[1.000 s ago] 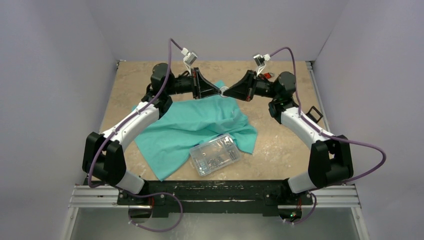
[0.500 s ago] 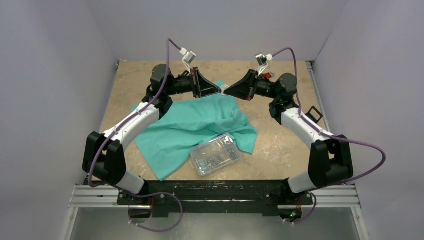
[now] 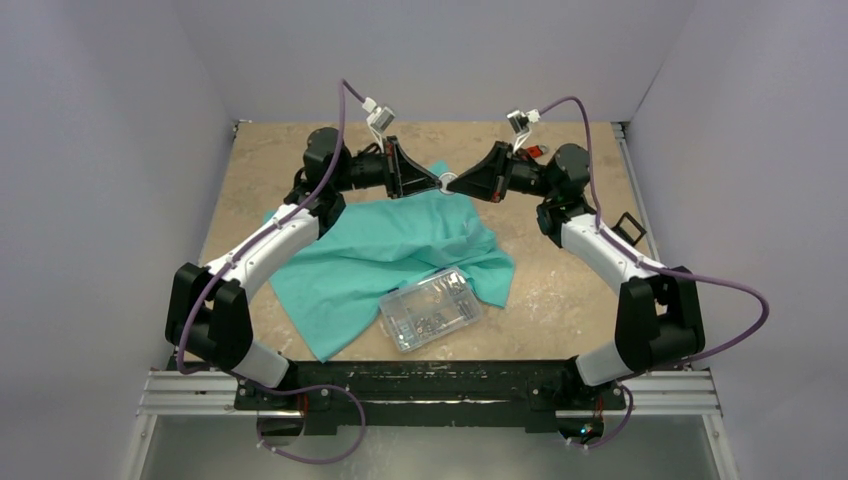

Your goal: Remove the brooch from the garment

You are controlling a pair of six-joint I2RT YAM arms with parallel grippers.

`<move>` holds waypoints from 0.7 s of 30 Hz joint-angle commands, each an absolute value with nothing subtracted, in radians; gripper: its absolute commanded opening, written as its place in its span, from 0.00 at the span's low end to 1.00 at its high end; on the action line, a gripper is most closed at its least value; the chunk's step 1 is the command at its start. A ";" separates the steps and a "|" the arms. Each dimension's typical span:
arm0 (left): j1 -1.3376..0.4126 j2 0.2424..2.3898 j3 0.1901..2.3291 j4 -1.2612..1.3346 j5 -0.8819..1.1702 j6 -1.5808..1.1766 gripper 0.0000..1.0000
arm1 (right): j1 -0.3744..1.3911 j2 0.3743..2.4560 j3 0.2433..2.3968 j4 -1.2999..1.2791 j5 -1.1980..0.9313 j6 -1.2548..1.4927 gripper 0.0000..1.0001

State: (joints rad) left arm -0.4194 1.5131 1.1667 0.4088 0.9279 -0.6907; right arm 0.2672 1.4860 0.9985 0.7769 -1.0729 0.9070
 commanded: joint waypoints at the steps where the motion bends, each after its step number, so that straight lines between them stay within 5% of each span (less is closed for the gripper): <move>1: -0.423 1.477 1.222 0.406 0.928 -0.601 0.00 | 0.256 1.492 1.048 0.688 -1.064 0.835 0.09; 21: -0.448 1.466 1.255 0.302 0.933 -0.488 0.00 | 0.263 1.502 1.090 0.561 -1.074 0.737 0.13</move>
